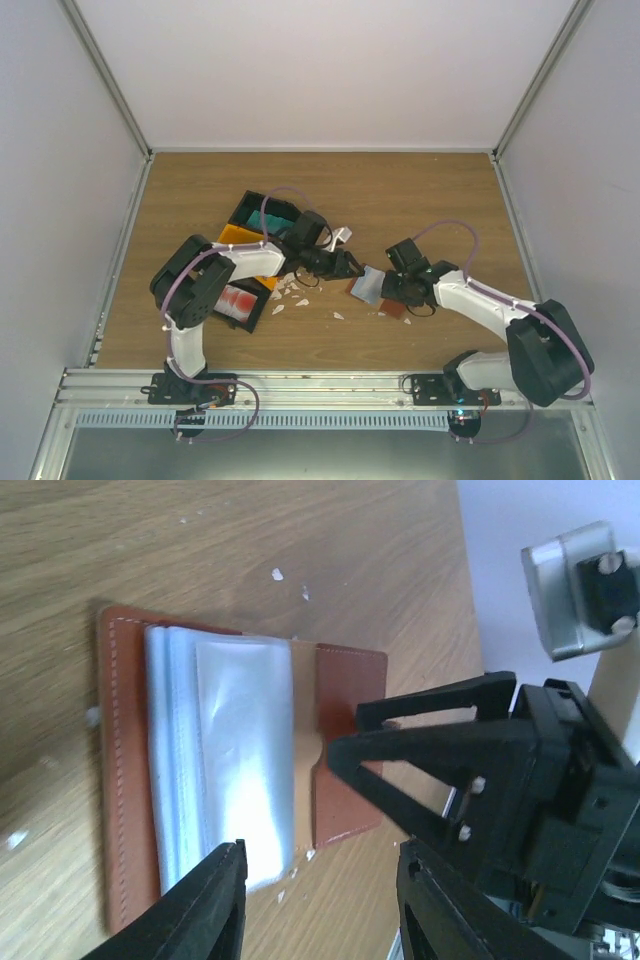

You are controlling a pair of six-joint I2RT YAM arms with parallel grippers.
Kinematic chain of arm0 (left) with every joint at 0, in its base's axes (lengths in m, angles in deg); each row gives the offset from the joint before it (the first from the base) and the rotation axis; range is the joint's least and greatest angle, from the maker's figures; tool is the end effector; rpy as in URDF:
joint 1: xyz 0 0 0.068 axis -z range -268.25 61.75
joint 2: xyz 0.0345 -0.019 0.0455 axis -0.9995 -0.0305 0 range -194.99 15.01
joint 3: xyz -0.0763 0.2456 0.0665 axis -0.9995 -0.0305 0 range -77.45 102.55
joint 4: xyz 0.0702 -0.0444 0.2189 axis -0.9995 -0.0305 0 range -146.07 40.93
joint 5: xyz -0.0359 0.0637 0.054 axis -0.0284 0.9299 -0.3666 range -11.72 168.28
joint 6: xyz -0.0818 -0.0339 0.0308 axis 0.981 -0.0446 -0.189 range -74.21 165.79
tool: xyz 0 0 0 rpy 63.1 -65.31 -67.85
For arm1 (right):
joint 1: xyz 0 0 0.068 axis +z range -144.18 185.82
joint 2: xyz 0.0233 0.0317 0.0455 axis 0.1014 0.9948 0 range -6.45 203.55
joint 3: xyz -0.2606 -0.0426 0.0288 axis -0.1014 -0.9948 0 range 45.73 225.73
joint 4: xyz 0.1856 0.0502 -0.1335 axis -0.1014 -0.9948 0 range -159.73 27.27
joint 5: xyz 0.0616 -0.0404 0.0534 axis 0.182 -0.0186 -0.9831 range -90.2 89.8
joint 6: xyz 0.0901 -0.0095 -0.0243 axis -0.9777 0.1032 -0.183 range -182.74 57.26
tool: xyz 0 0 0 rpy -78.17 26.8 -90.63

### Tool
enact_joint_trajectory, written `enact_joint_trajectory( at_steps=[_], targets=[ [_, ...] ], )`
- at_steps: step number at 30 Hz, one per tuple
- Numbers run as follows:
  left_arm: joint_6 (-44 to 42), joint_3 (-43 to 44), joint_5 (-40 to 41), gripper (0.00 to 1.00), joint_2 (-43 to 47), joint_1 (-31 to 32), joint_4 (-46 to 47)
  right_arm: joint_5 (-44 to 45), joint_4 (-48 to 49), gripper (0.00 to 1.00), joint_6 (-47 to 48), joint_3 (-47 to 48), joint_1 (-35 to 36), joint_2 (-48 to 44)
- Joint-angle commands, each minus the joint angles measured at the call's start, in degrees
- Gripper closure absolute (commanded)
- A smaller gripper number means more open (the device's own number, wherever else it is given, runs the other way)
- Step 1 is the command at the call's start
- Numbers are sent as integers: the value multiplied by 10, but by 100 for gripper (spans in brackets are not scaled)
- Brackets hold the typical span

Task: Put the credit cards into the card holder
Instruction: Open the card holder at the center of the board.

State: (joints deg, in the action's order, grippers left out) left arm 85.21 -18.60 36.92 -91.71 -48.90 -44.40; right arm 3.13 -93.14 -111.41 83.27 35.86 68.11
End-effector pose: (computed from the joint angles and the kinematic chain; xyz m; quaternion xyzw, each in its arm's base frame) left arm 0.2609 -0.2862 0.1455 0.1397 0.8587 -0.4863 0.0815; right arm 0.1936 0.1062 0.1325 0.1643 0.9664 0.1020 0.1693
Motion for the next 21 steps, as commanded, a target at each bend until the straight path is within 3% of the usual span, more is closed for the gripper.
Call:
enact_joint_trajectory(
  at_steps=[1,8,21],
  targets=[
    [-22,50,-21,55,-50,17,-37,-8,55,54,65,-33,-10,11],
    [-10,80,5,53,-88,23,-91,-94,145,53,133,-61,-26,54],
    [-4,75,-1,61,-79,25,-79,-123,190,54,163,-62,-29,101]
  ],
)
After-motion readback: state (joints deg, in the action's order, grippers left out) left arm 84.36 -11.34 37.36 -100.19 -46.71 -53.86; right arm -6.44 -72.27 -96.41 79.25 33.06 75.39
